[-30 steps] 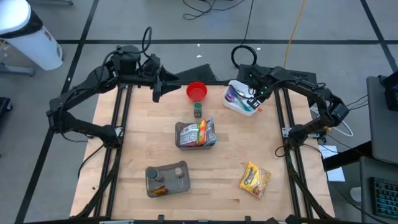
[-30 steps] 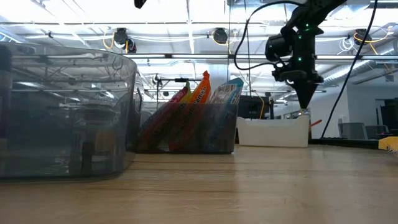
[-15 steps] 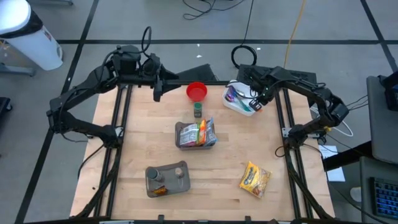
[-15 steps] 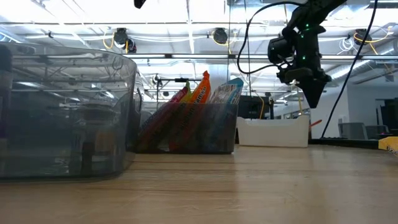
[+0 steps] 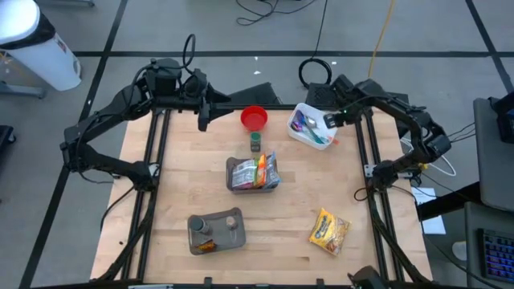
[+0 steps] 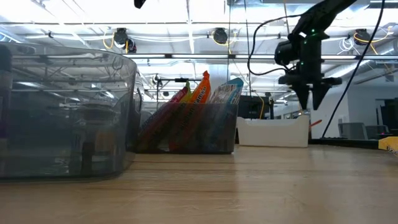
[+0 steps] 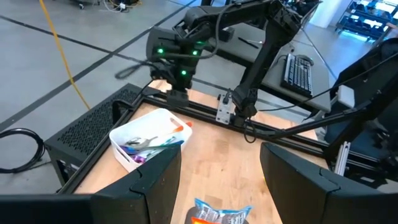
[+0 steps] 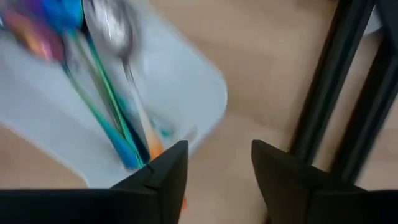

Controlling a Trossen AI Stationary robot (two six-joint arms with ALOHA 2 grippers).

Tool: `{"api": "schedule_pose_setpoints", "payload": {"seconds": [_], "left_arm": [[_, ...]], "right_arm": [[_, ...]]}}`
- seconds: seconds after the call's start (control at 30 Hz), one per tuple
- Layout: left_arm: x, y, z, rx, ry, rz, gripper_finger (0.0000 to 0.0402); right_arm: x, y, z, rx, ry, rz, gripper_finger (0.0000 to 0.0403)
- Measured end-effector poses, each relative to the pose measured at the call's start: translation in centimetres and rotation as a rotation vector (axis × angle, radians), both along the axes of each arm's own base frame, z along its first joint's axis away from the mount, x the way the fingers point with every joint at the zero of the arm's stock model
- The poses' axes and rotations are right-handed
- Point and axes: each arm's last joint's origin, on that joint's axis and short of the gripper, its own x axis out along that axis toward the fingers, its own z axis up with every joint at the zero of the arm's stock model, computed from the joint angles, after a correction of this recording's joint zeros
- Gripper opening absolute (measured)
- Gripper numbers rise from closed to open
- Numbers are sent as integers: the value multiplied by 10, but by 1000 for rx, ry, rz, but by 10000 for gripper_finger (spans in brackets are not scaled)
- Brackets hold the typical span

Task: Pick & Place Food Item
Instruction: Adjust the white bin

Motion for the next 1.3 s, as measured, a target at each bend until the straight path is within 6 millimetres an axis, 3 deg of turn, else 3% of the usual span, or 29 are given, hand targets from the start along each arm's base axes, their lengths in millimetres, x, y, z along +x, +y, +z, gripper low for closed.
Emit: {"api": "schedule_pose_setpoints", "payload": {"seconds": [0.23,0.47,0.67,0.87,1.3], "left_arm": [[0,0,0,10,2,-3,230],[0,0,0,15,4,-5,230],[0,0,0,15,4,-5,230],[0,0,0,14,5,-5,230],[0,0,0,8,4,-3,230]], "right_arm": [[6,-13,-3,-76,-76,-119,200],[11,-19,-27,52,-15,-130,184],[13,-22,-32,46,11,-131,164],[14,-25,-39,61,36,-82,134],[17,-30,-48,58,75,0,24]]}}
